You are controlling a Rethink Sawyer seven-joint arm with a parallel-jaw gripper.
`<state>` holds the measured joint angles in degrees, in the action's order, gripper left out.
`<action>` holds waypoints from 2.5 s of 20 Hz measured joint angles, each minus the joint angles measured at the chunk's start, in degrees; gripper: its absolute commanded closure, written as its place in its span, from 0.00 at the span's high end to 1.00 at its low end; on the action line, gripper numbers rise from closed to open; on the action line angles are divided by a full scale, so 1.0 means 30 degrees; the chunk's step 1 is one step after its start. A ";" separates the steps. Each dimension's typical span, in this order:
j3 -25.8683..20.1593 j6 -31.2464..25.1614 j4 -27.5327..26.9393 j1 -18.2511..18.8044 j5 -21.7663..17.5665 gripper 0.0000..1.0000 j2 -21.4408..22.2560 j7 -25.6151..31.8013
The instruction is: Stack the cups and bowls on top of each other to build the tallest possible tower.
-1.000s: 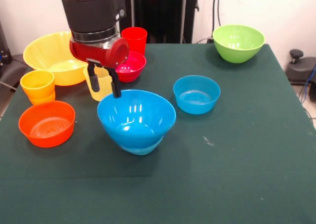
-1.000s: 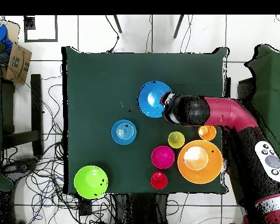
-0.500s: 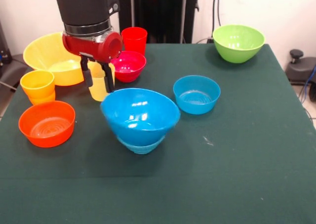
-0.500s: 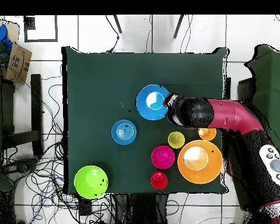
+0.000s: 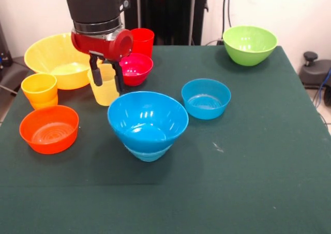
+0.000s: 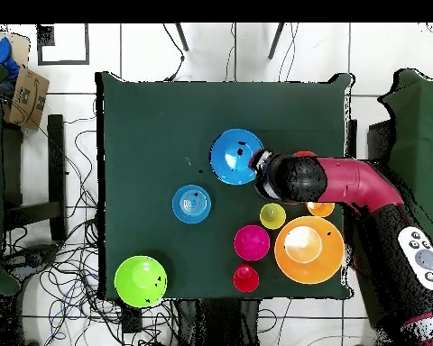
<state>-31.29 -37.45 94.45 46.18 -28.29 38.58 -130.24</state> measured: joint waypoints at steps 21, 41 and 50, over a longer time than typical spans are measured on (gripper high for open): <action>0.1161 0.0258 0.2141 -0.3069 -0.0369 1.00 0.2544 0.0000; 0.1167 0.0262 0.3804 -0.1068 -0.0424 1.00 0.2626 0.0000; 0.1048 0.0262 0.4410 0.0191 -0.0515 1.00 0.2673 0.0000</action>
<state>-28.14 -36.67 107.68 46.75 -29.83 46.60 -130.24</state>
